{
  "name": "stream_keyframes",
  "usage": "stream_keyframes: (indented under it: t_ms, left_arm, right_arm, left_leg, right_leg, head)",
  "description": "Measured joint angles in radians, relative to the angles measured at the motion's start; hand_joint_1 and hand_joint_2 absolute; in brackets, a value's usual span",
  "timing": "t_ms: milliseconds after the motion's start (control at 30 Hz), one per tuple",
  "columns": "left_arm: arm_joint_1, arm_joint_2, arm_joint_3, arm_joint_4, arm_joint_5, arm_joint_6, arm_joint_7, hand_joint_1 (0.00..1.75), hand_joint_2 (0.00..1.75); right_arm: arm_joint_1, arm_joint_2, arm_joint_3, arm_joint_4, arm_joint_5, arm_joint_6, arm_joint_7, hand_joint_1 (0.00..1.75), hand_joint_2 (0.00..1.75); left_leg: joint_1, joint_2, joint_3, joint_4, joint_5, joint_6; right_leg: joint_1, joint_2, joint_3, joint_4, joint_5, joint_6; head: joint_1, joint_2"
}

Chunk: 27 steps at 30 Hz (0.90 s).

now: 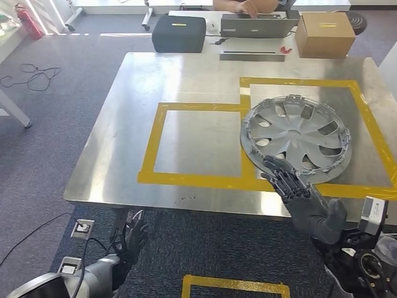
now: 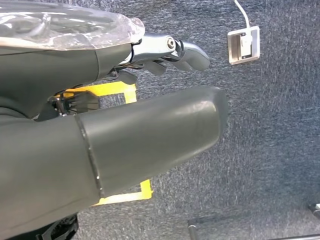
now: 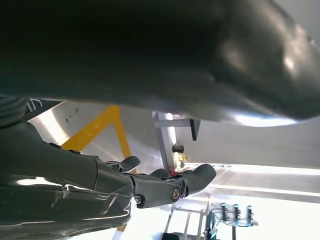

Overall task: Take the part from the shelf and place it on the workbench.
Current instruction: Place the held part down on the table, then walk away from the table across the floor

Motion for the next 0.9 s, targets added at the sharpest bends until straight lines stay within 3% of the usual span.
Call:
stream_keyframes:
  t_ms: [200, 367, 500, 567, 633, 700, 733, 767, 800, 900]
  left_arm:
    - [0.001, 0.000, 0.000, 0.000, 0.004, -0.001, -0.003, 0.00, 0.00]
    - [0.002, 0.001, 0.000, 0.000, 0.004, -0.001, -0.004, 0.00, 0.00]
    - [0.001, 0.001, 0.000, 0.000, 0.002, -0.001, -0.004, 0.00, 0.00]
    - [0.001, 0.000, 0.000, 0.000, 0.002, -0.001, -0.004, 0.00, 0.00]
    - [0.001, -0.001, 0.000, 0.000, 0.001, -0.001, -0.004, 0.00, 0.00]
    - [0.002, -0.002, 0.000, 0.000, 0.001, -0.001, -0.004, 0.00, 0.00]
    - [0.002, -0.002, 0.000, 0.000, 0.001, -0.001, -0.004, 0.00, 0.00]
    - [0.003, -0.002, 0.000, 0.000, 0.001, -0.001, -0.004, 0.00, 0.00]
    - [0.003, -0.002, 0.000, 0.000, 0.000, -0.001, -0.004, 0.00, 0.00]
    - [0.002, -0.002, 0.000, 0.000, 0.000, -0.002, -0.004, 0.00, 0.00]
  right_arm:
    - [0.005, 0.000, 0.009, -0.003, 0.010, -0.009, 0.003, 0.00, 0.00]
    - [0.006, 0.000, 0.015, -0.003, 0.025, -0.011, -0.004, 0.00, 0.00]
    - [0.006, 0.000, 0.022, -0.003, 0.030, 0.005, -0.020, 0.00, 0.00]
    - [0.006, 0.000, 0.023, -0.006, 0.033, 0.009, -0.026, 0.00, 0.00]
    - [0.006, 0.000, 0.024, -0.009, 0.036, 0.012, -0.030, 0.00, 0.00]
    - [0.009, 0.000, 0.026, -0.009, 0.038, 0.014, -0.033, 0.00, 0.00]
    - [0.011, 0.000, 0.027, -0.009, 0.040, 0.014, -0.034, 0.00, 0.00]
    - [0.014, 0.000, 0.029, -0.009, 0.041, 0.014, -0.034, 0.00, 0.00]
    - [0.015, 0.000, 0.030, -0.008, 0.041, 0.014, -0.034, 0.00, 0.00]
    - [0.015, 0.000, 0.031, -0.009, 0.041, 0.014, -0.034, 0.00, 0.00]
  left_leg:
    - [0.000, 0.000, 0.000, 0.000, 0.000, 0.000]
    - [-0.004, 0.000, -0.001, 0.006, -0.005, 0.008]
    - [-0.006, 0.000, -0.001, 0.008, -0.006, 0.015]
    - [0.001, 0.003, 0.010, -0.007, 0.001, 0.022]
    - [0.009, 0.006, 0.022, -0.022, 0.008, 0.027]
    - [0.009, 0.008, 0.025, -0.024, 0.008, 0.028]
    - [0.010, 0.008, 0.025, -0.024, 0.008, 0.028]
    - [0.011, 0.007, 0.025, -0.023, 0.007, 0.027]
    - [0.013, 0.006, 0.025, -0.021, 0.005, 0.024]
    - [0.018, 0.003, 0.023, -0.005, -0.005, 0.008]
  right_leg:
    - [0.000, 0.000, 0.000, 0.000, 0.000, 0.000]
    - [-0.002, 0.000, 0.002, -0.001, -0.001, 0.005]
    - [-0.003, 0.000, 0.005, -0.004, 0.000, 0.012]
    - [-0.002, -0.001, 0.004, 0.001, -0.009, 0.019]
    - [-0.002, -0.003, -0.026, 0.073, -0.054, 0.026]
    - [-0.008, -0.005, -0.089, 0.219, -0.120, 0.034]
    - [-0.012, -0.005, -0.115, 0.276, -0.138, 0.039]
    - [-0.016, -0.006, -0.125, 0.298, -0.138, 0.043]
    - [-0.021, -0.007, -0.113, 0.275, -0.118, 0.047]
    - [-0.031, -0.006, -0.008, 0.069, -0.033, 0.056]
  head:
    - [0.000, 0.000]
    - [0.000, 0.000]
    - [0.000, 0.000]
    - [0.000, 0.000]
    - [0.006, 0.000]
    - [0.011, 0.000]
    - [0.011, 0.000]
    - [0.011, 0.000]
    - [0.012, 0.000]
    - [0.014, 0.000]
